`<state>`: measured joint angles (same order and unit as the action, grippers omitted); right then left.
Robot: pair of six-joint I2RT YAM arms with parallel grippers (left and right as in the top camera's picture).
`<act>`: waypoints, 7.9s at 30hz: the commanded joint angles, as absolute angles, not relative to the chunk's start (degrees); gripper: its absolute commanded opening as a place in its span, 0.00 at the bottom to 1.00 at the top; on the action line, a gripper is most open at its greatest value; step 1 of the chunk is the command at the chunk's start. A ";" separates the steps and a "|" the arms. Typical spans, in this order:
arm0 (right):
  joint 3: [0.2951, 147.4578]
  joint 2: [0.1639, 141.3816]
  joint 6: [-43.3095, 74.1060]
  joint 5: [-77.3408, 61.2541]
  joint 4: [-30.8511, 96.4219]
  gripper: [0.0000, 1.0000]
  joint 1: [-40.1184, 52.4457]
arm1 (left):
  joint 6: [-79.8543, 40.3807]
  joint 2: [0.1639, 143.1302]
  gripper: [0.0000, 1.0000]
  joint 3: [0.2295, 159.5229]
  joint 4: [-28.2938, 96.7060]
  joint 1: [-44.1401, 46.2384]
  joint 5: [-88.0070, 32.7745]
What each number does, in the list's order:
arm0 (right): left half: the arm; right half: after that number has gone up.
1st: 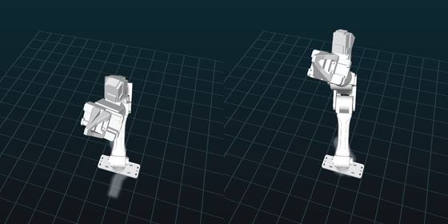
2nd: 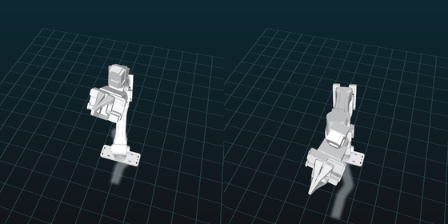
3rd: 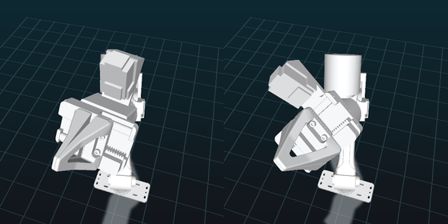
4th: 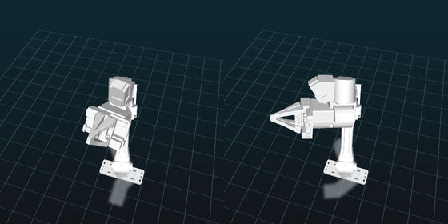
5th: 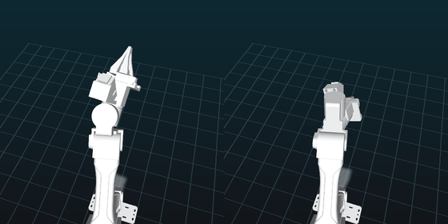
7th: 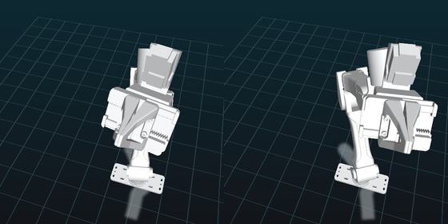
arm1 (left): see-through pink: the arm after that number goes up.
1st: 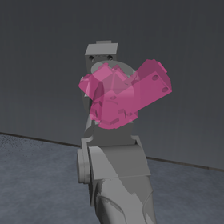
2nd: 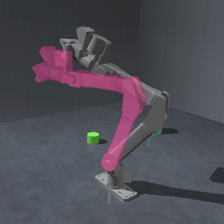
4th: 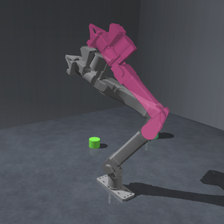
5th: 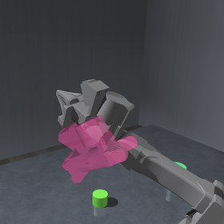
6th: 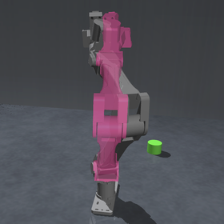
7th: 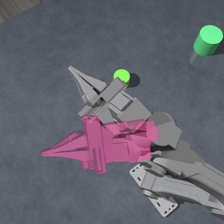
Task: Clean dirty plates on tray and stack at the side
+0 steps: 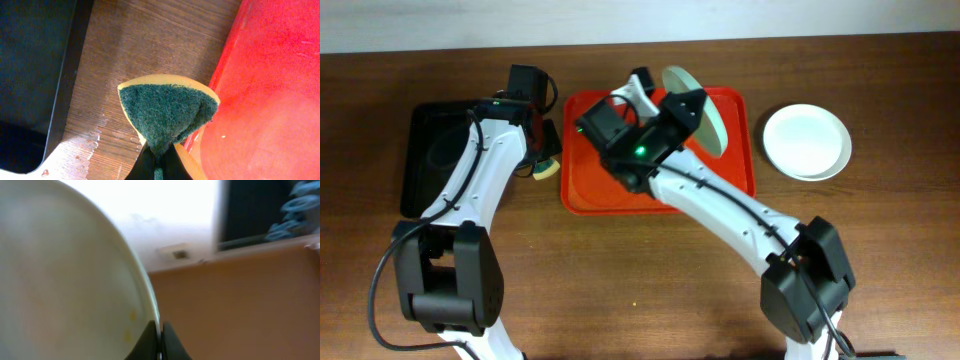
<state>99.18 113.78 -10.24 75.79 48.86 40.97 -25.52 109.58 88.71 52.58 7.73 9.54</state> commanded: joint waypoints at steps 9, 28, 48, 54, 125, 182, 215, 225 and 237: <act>95.57 110.72 9.93 -17.32 54.76 0.04 -18.31 | -25.19 108.75 0.00 88.53 52.56 7.49 9.17; 82.48 88.44 18.94 -15.86 53.47 0.99 -13.72 | -25.23 109.03 0.00 88.20 40.21 -6.94 13.15; 82.08 55.46 29.67 12.08 73.60 0.99 24.80 | -22.55 87.46 0.99 89.27 57.67 -10.90 -9.67; 76.40 39.27 30.94 12.08 77.97 0.99 24.80 | -19.84 60.80 0.99 68.95 55.59 -4.38 -8.99; 0.32 0.21 22.50 6.44 4.10 0.99 4.05 | 7.79 5.26 0.99 31.70 38.17 -0.43 -6.44; 0.32 0.19 22.50 6.44 4.10 0.99 4.05 | 4.82 0.30 0.99 0.54 4.58 1.98 3.86; 0.32 0.19 0.21 5.58 4.25 0.99 4.05 | 4.82 0.30 0.99 0.54 4.58 1.98 3.84; 0.32 0.19 0.21 5.58 4.25 0.99 4.05 | 4.82 0.30 0.99 0.54 4.60 1.98 3.84; 0.32 0.19 0.21 5.58 4.23 0.99 4.05 | 4.82 0.30 0.99 0.54 4.60 1.98 3.86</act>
